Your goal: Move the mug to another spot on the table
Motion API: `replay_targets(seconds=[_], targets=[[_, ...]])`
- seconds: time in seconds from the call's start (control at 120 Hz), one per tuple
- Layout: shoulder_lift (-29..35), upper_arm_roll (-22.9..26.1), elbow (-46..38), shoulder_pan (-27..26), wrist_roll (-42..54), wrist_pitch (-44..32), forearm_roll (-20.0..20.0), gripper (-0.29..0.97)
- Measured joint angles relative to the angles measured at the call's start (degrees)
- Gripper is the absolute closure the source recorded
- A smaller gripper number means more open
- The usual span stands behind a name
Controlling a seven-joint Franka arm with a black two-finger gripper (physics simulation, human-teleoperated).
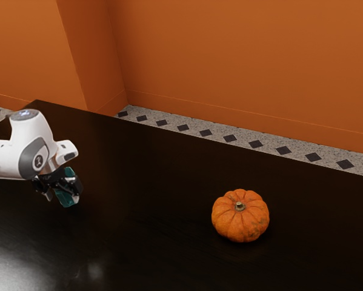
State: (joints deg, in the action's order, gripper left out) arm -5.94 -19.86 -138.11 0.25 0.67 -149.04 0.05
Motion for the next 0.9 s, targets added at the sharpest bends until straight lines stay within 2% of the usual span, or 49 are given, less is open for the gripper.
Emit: replay_targets(seconds=[0.1, 0.242, 0.425, 0.633, 0.825, 0.9], targets=[[-0.2, -0.1, -0.1, -0.1, 0.3, -0.7, -0.1, 0.14], [-0.2, -0.7, -0.2, 0.0, 0.6, -1.3, -0.1, 0.39], [0.1, -0.8, -0.5, -0.3, 1.3, -2.7, 0.1, 0.55], [4.7, -1.2, -4.0, -1.9, 4.0, -10.9, -1.5, 0.61], [13.1, -0.8, -13.1, -3.7, 8.1, -19.1, -4.2, 0.64], [14.4, -0.9, -15.0, -4.7, 9.6, -21.1, -4.6, 0.64]])
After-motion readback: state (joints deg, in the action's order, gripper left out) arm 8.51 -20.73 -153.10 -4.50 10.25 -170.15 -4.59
